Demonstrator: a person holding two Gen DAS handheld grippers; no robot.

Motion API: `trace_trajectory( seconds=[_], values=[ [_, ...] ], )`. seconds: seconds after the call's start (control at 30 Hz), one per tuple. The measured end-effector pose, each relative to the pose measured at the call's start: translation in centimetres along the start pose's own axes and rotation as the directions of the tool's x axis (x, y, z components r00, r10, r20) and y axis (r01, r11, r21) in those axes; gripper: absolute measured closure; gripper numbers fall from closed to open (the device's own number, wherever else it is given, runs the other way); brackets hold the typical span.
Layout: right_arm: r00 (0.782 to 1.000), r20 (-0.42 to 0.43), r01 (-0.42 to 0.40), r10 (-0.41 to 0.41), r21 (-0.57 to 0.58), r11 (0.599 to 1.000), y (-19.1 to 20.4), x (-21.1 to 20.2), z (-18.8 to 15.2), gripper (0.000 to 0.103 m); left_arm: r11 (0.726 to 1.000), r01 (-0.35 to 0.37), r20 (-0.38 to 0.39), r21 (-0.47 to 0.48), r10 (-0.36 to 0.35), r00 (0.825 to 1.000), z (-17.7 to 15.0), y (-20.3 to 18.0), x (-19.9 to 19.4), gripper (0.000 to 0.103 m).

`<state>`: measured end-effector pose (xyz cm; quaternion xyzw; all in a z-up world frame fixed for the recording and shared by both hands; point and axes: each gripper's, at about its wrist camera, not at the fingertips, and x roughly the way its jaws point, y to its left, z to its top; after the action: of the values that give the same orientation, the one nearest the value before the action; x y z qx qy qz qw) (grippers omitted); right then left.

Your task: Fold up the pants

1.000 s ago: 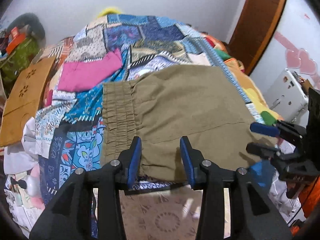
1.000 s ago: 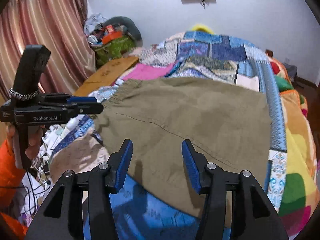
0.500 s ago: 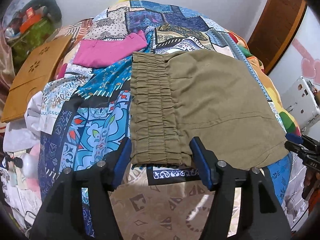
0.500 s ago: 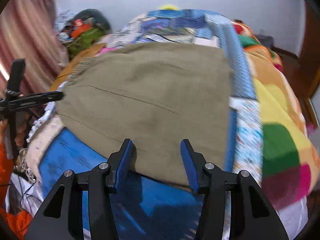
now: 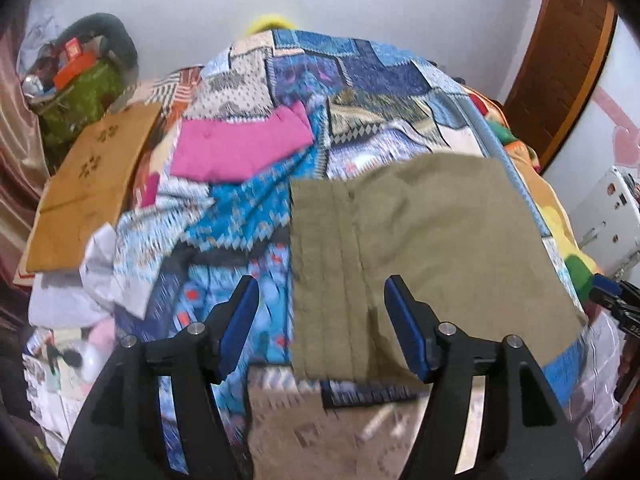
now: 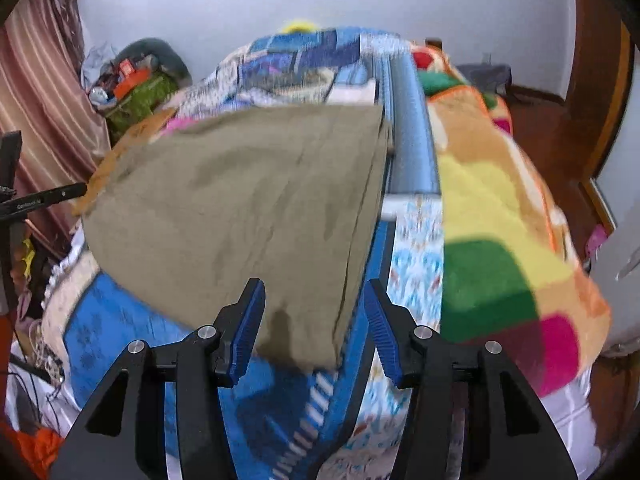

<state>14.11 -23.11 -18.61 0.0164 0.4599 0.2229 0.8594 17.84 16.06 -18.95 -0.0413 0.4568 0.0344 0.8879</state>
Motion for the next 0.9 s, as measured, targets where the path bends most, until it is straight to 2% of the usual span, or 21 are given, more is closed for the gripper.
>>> trace_trajectory(
  seconds=[0.13, 0.33, 0.5, 0.63, 0.7, 0.73, 0.83, 0.9],
  values=[
    [0.999, 0.046, 0.002, -0.001, -0.021, 1.0, -0.2, 0.4, 3.0, 0.056, 1.0, -0.022, -0.007, 0.016, 0.023, 1.0, 3.0, 0.1, 2.0, 0.037],
    [0.997, 0.077, 0.032, -0.028, -0.055, 0.998, -1.5, 4.2, 7.9, 0.056, 1.0, 0.006, -0.076, 0.022, -0.004, 0.997, 6.0, 0.2, 6.6, 0.037],
    [0.994, 0.082, 0.071, -0.065, -0.062, 0.996, -3.4, 8.1, 11.1, 0.055, 0.999, 0.027, -0.117, 0.042, -0.021, 0.993, 6.9, 0.1, 9.8, 0.037],
    [0.996, 0.054, 0.079, -0.076, -0.055, 0.995, -5.0, 12.0, 13.4, 0.056, 0.997, 0.082, -0.163, 0.009, -0.079, 0.983, 6.5, 0.6, 12.1, 0.037],
    [0.996, 0.038, 0.085, -0.083, -0.057, 0.995, -5.5, 13.9, 14.3, 0.056, 0.995, 0.098, -0.156, -0.011, -0.098, 0.983, 6.3, 0.9, 12.6, 0.035],
    [0.996, 0.028, 0.084, -0.082, -0.061, 0.995, -5.5, 14.6, 14.6, 0.057, 0.994, 0.103, -0.15, -0.023, -0.105, 0.983, 6.3, 1.2, 12.7, 0.035],
    [0.994, -0.053, 0.086, -0.092, -0.103, 0.991, -5.3, 17.6, 14.9, 0.079, 0.994, 0.088, -0.116, -0.061, -0.095, 0.989, 6.3, 1.9, 12.4, 0.036],
    [0.99, -0.093, 0.096, -0.109, -0.135, 0.986, -5.3, 19.0, 14.4, 0.08, 0.992, 0.083, -0.099, -0.093, -0.092, 0.991, 6.2, 2.6, 12.4, 0.037]
  ],
)
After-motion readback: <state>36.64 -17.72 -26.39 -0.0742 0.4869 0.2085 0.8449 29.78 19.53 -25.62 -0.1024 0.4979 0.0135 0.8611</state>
